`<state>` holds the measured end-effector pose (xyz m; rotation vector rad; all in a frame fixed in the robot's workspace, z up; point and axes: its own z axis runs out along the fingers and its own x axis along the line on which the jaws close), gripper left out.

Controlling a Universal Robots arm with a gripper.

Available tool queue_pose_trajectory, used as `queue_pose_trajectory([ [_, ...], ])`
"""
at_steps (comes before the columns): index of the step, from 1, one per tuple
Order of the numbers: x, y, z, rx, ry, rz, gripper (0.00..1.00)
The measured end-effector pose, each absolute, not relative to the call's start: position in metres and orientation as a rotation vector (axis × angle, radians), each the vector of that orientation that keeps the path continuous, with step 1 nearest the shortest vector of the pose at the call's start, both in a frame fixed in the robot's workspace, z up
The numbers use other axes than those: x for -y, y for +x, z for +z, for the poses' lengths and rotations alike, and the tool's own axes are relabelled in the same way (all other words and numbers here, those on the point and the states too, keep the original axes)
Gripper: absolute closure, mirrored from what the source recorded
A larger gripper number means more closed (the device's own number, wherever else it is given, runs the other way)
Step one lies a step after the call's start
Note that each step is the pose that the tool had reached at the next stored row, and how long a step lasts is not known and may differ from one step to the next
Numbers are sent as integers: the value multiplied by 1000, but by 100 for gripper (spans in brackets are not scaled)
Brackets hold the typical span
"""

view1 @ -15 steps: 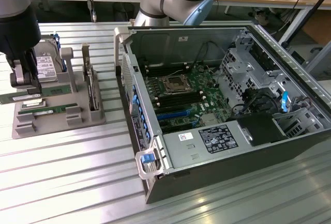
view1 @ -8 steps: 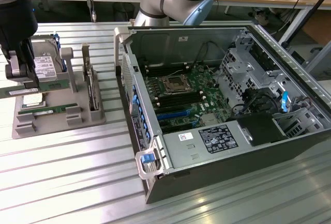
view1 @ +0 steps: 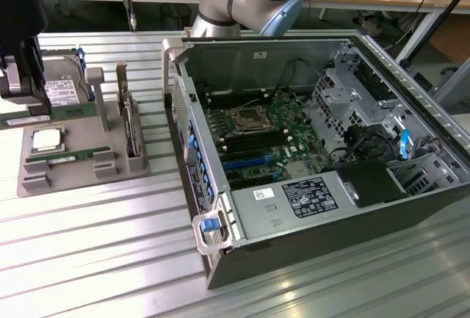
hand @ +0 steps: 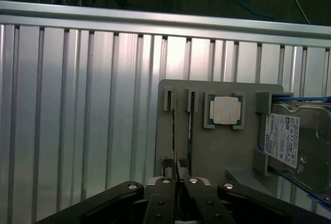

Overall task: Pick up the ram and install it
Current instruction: 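Pick up the ram and move it above insertion slot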

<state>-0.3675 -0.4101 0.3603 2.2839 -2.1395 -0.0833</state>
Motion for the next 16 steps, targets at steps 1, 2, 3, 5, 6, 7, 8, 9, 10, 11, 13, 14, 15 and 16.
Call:
queue_pose_trajectory([
  [1,410,-368,363,2140,2284,-83,88],
  [2,410,-368,366,2140,2284,-83,88],
  [3,410,-368,370,2140,2284,-83,88],
  [5,410,-368,378,2140,2284,-83,88],
  [6,410,-368,380,2140,2284,-83,88],
  [7,410,-368,383,2140,2284,-83,88],
  [8,410,-368,385,2140,2284,-83,88],
  [9,410,-368,386,2140,2284,-83,88],
  [10,410,-368,386,2140,2284,-83,88],
  [11,410,-368,386,2140,2284,-83,88],
  [13,410,-367,386,2139,2284,-83,88],
  [14,410,-365,386,2140,2284,-83,88],
  [15,410,-362,386,2140,2284,-83,88],
  [16,410,-360,386,2140,2284,-83,88],
])
